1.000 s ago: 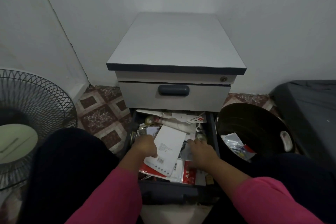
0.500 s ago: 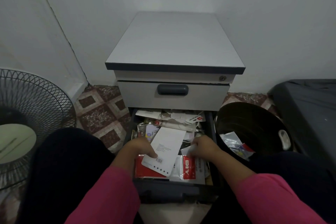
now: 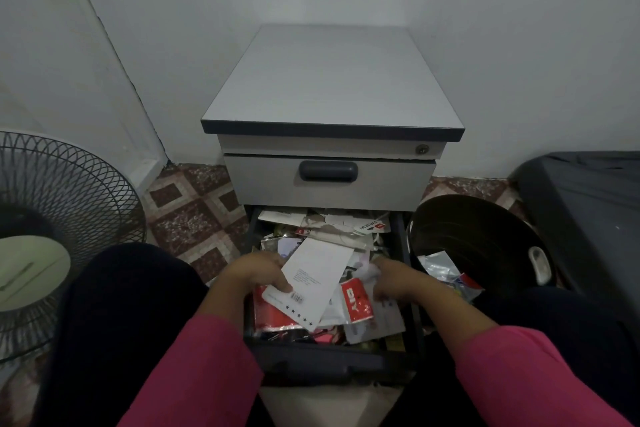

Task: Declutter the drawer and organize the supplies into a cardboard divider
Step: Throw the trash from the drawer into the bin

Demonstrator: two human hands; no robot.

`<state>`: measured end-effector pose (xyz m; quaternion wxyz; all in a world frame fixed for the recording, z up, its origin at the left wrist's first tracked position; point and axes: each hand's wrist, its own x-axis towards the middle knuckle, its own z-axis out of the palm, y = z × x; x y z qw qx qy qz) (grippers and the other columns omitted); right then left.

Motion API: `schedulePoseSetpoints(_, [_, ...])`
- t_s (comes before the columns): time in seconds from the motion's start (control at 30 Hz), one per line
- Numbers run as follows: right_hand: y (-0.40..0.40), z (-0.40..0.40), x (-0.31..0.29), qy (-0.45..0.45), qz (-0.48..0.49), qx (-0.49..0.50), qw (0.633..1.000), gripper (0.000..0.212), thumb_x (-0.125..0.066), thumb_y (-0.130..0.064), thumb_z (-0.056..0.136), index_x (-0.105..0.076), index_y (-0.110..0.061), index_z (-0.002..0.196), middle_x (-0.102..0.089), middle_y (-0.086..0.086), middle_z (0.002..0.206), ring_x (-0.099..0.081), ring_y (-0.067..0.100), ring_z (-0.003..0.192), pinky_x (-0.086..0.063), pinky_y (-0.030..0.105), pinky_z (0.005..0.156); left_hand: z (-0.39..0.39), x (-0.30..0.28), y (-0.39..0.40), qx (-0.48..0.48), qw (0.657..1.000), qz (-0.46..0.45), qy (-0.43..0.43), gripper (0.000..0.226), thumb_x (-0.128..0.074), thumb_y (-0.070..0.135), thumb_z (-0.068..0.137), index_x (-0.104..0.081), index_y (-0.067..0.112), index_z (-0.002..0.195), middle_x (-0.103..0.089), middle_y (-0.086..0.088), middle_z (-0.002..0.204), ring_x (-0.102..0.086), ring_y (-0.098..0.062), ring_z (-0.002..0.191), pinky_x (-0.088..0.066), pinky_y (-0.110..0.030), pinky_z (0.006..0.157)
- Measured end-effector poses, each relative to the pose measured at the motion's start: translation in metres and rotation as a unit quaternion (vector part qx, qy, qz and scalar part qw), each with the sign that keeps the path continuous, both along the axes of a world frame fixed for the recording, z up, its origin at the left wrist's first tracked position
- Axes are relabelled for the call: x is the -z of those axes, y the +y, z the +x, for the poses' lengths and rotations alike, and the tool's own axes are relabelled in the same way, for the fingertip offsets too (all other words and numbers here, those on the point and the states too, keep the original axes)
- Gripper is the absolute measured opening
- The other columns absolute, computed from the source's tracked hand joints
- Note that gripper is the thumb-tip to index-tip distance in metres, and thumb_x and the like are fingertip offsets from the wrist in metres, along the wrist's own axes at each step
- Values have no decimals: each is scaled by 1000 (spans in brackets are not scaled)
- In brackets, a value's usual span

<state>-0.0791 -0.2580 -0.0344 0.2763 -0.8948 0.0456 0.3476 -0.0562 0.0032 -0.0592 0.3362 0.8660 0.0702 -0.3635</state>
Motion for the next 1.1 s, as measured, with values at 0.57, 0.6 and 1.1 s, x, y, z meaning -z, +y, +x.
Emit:
schedulePoseSetpoints(0.57, [-55, 20, -58, -40, 4, 156, 987, 57, -68, 0, 79, -43, -5, 131, -56, 18, 117, -60, 29, 98, -56, 38, 73, -6, -88, 44, -57, 952, -299, 37, 97, -96, 20, 28, -63, 0, 117, -66, -27, 111, -69, -36, 92, -59, -37, 69])
schedulePoseSetpoints(0.6, [-63, 21, -65, -50, -8, 164, 985, 57, -67, 0, 80, -43, -6, 131, -56, 18, 117, -59, 29, 98, -54, 35, 65, -6, -91, 42, -56, 946, -316, 33, 99, -97, 20, 28, -62, 0, 118, -66, -28, 111, -69, -37, 93, -59, -38, 70])
schedulePoseSetpoints(1.1, [-172, 48, -77, -43, -116, 300, 946, 48, -65, -2, 84, -46, 2, 128, -51, 17, 89, -58, 33, 95, -51, 46, 92, 9, -50, -200, -15, 963, -260, -74, 45, -61, -9, 77, -63, 9, 118, -68, -11, 112, -66, -24, 95, -54, -34, 79])
